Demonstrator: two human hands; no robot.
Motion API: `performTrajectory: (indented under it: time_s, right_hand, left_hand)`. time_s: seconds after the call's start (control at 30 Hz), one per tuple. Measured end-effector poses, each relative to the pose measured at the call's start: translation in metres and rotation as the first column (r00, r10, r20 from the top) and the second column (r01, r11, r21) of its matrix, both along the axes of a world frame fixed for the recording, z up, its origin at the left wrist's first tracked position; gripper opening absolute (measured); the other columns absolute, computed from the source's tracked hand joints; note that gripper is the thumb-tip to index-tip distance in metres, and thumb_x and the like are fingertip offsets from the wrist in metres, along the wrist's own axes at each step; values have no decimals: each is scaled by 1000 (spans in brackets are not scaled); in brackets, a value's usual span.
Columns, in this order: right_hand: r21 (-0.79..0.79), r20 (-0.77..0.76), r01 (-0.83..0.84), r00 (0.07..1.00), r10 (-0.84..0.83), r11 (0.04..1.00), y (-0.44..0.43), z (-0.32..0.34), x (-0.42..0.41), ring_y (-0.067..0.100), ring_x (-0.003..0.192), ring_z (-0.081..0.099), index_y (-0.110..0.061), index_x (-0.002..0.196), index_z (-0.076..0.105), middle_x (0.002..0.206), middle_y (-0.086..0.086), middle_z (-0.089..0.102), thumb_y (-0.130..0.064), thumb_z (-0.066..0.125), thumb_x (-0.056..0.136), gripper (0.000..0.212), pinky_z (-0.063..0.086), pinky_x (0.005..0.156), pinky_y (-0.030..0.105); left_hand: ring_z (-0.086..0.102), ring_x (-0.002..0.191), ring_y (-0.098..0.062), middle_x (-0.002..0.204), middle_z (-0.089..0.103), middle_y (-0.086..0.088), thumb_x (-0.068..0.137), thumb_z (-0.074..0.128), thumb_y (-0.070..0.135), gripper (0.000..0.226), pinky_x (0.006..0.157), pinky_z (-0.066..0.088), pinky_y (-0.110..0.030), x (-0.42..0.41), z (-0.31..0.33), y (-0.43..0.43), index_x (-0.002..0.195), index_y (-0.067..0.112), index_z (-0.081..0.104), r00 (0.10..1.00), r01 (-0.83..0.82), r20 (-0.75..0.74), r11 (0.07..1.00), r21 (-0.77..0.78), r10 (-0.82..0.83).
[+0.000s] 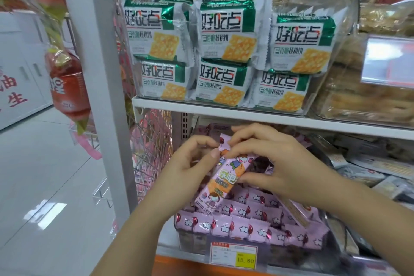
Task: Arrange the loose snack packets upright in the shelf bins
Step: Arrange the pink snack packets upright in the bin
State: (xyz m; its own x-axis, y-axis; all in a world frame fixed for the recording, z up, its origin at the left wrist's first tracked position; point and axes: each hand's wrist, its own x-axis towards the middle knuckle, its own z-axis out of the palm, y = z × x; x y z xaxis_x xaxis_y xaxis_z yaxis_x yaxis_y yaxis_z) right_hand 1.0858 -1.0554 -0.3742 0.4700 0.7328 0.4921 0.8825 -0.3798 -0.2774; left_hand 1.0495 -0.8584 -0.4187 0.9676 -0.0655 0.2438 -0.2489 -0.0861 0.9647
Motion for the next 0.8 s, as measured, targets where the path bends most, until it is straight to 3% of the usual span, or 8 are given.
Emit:
performTrajectory:
  time_s: [0.07, 0.2, 0.3, 0.4, 0.5, 0.57, 0.67, 0.8]
  right_hand:
    - [-12, -23, 15, 1000, -15, 1000, 2, -2, 1, 6, 123, 46, -31, 109, 62, 120, -11, 52, -29, 71, 78, 33, 39, 99, 22]
    - [-45, -56, 37, 998, -40, 998, 9, -5, 0, 2, 128, 38, -39, 113, 60, 129, -16, 45, -36, 70, 79, 35, 33, 105, 18]
    - [-56, -143, 125, 981, -132, 991, 13, -4, -1, -21, 121, 26, -61, 122, 38, 126, -33, 35, -38, 72, 78, 60, 20, 100, -1]
    - [-110, -249, 190, 945, -212, 976, 18, -8, 4, -27, 114, 23, -69, 119, 22, 125, -39, 30, -44, 69, 79, 66, 17, 94, -6]
    - [-124, -385, 167, 900, -202, 978, 30, -16, 10, -12, 123, 35, -64, 127, 18, 132, -27, 39, -40, 70, 81, 74, 31, 105, 13]
    - [-137, -455, 157, 867, -203, 978, 36, -21, 17, -9, 119, 44, -51, 139, 19, 130, -23, 43, -38, 71, 81, 79, 39, 104, 21]
    - [-255, -528, 106, 817, -231, 961, 42, -27, 32, -2, 117, 49, -35, 146, 23, 140, -14, 42, -41, 72, 79, 83, 45, 101, 27]
    - [-472, -617, -66, 737, -276, 879, 54, -33, 51, 7, 116, 52, -32, 145, 26, 145, -7, 40, -45, 74, 76, 85, 44, 98, 24]
  left_hand:
    - [67, 95, -19, 105, 68, 1, 75, 69, 50, 35, 83, 55, -37, 0, -1, 7, 107, 38, 59, 994, 82, -73, 996, -16, -83]
    - [64, 105, -17, 123, 59, 9, 69, 78, 35, 55, 87, 56, -40, -3, -3, 9, 118, 45, 54, 978, 193, -89, 981, 17, -191]
    - [63, 106, -9, 121, 61, 12, 71, 80, 30, 55, 84, 56, -34, -2, 0, 10, 117, 45, 53, 998, 65, -8, 998, -27, -65]
    - [53, 103, 17, 114, 55, 33, 67, 77, 37, 61, 81, 47, -11, -1, 4, 18, 118, 47, 44, 984, -156, 74, 985, -72, 161]
    - [48, 94, 29, 104, 48, 49, 72, 72, 35, 55, 79, 41, -11, -1, 3, 22, 111, 54, 39, 956, -273, 96, 960, -61, 278]
    - [46, 93, 31, 103, 46, 51, 79, 72, 27, 58, 82, 40, -11, 0, 1, 24, 115, 55, 36, 939, -320, 113, 946, -59, 325]
    - [45, 98, 29, 108, 45, 47, 81, 71, 26, 63, 82, 41, -7, 2, -2, 26, 128, 47, 35, 922, -358, 134, 931, -64, 364]
    - [49, 109, 21, 111, 49, 48, 83, 70, 24, 59, 90, 44, -14, 6, -3, 29, 129, 47, 40, 907, -381, 147, 918, -105, 394]
